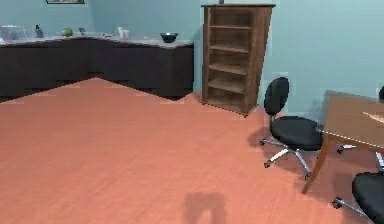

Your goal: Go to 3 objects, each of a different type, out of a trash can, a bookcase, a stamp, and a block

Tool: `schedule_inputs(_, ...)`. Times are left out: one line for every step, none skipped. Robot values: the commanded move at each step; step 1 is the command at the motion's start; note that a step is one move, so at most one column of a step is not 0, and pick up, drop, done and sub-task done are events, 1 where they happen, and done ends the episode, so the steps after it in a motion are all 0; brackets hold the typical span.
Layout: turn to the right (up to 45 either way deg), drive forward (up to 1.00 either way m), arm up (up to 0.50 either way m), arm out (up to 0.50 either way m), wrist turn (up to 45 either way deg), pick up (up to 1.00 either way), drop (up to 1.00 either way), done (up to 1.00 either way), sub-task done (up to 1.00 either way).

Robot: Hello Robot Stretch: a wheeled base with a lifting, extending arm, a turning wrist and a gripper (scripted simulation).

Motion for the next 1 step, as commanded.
schedule_inputs(0.0,1.0,0.0,0.0,0.0,0.0,0.0,0.0,0.0)
